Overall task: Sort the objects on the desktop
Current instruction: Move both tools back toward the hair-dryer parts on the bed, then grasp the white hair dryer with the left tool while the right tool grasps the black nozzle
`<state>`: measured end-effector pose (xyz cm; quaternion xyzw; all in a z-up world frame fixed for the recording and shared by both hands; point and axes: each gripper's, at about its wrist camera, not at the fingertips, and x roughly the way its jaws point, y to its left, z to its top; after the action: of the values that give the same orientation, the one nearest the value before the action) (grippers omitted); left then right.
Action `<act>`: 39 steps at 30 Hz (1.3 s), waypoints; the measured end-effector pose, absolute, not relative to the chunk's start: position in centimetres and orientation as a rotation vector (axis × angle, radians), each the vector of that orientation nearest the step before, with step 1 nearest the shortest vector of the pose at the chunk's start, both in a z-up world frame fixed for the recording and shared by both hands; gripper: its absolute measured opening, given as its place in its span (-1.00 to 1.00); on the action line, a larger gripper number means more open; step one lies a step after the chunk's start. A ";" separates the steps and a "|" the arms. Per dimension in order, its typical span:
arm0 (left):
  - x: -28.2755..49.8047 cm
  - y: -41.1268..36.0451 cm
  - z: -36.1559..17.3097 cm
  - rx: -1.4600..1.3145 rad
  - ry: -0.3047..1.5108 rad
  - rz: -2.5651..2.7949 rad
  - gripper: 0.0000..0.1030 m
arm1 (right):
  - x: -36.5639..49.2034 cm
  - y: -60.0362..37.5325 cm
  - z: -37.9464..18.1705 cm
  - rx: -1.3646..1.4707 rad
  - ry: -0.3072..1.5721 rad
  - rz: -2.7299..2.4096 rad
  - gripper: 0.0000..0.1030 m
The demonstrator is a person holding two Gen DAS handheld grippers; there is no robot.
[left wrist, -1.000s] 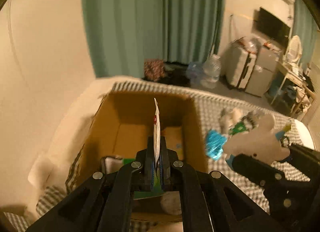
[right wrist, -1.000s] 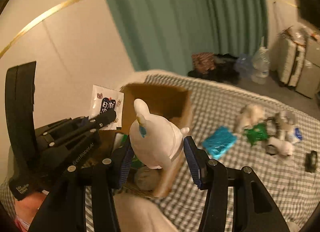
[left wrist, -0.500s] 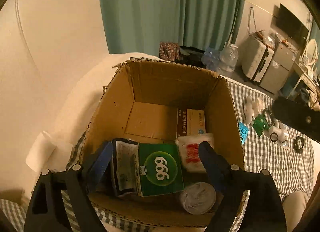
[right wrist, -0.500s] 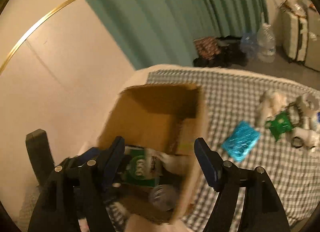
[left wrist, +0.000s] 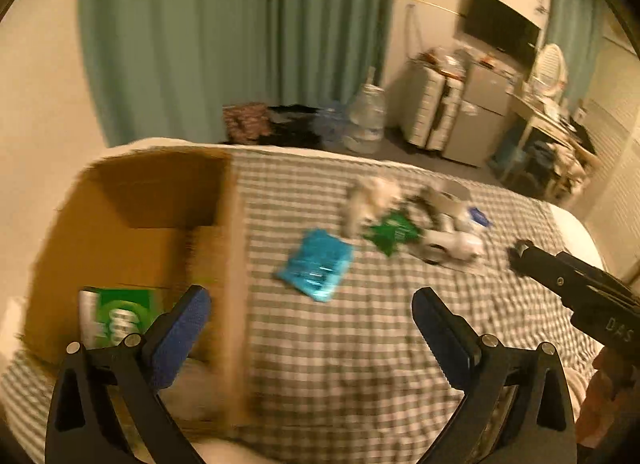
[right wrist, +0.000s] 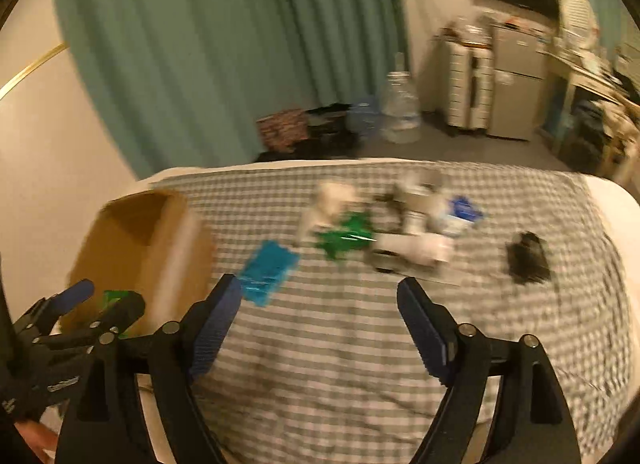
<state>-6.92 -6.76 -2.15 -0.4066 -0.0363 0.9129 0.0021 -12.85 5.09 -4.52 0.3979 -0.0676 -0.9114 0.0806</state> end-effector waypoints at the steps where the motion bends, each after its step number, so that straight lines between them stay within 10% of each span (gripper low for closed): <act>1: -7.1 -5.8 -2.7 -1.283 -0.102 2.856 1.00 | -12.8 6.3 -4.9 1.196 -0.208 -2.743 0.58; 26: -19.8 12.3 -12.3 -1.382 0.137 2.666 1.00 | -20.3 27.0 -16.4 1.464 -0.487 -2.967 0.62; 33: -23.3 13.5 -14.0 -1.395 0.198 2.631 1.00 | -24.3 27.3 -17.6 1.533 -0.152 -3.044 0.62; 39: -25.1 13.9 -15.6 -1.454 0.116 2.551 1.00 | -25.6 29.1 -20.3 1.632 -0.280 -2.962 0.62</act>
<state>-25.14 13.90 -15.58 -0.4922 0.0394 0.8637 0.1014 -25.62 29.13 -20.29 0.4773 -0.0818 -0.8659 -0.1255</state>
